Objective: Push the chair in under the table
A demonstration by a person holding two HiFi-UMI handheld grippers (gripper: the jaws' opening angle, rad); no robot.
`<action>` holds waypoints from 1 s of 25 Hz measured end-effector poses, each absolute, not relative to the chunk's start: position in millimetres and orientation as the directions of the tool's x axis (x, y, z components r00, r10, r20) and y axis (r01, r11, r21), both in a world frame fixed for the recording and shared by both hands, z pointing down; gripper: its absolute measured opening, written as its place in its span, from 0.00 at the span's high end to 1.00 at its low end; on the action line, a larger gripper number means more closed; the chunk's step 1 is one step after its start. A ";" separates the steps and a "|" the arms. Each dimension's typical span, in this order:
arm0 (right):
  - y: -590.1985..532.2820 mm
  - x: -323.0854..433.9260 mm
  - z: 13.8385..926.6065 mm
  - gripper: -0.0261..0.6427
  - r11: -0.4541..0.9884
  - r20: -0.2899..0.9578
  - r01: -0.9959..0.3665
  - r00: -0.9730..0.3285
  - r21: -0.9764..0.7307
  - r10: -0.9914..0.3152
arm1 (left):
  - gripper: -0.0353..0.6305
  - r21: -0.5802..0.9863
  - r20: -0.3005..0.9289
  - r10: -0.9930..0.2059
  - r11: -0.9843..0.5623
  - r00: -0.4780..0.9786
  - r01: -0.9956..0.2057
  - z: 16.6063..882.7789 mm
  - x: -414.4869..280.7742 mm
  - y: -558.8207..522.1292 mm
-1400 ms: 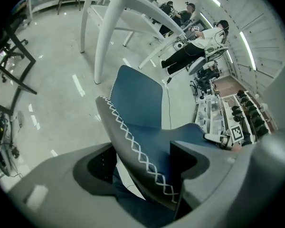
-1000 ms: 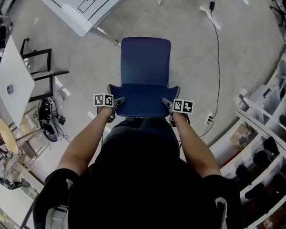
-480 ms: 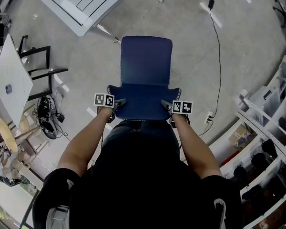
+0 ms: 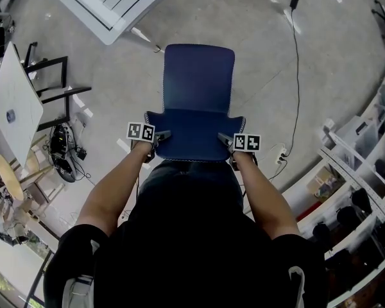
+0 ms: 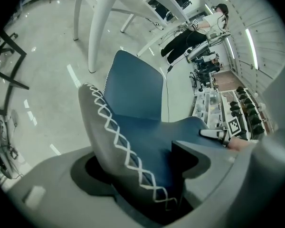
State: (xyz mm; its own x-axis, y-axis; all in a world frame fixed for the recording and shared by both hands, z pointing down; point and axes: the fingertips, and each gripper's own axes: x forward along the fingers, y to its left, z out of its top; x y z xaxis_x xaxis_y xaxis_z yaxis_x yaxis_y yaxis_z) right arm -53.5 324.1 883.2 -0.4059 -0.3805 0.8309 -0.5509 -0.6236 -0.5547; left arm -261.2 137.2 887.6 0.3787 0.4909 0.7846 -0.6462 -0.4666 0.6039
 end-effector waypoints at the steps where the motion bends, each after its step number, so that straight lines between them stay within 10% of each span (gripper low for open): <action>1: 324.4 -53.0 882.9 0.42 -0.626 0.833 -0.551 -0.403 -0.552 -0.380 | 0.40 0.602 0.786 0.491 -0.468 0.377 -0.646 887.6 -261.3 137.2; 25: 290.5 8.1 850.9 0.50 -0.637 0.836 -0.544 -0.404 -0.546 -0.371 | 0.43 0.614 0.773 0.485 -0.407 0.410 -0.676 849.7 -210.9 108.4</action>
State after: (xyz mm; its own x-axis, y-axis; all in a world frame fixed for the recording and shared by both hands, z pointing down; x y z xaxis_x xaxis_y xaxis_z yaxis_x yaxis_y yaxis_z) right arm 8.1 290.5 850.9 -0.4042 -0.3708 0.8361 -0.5440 -0.6375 -0.5457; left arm -210.9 108.4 849.7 0.4099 0.4848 0.7727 -0.6759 -0.4074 0.6141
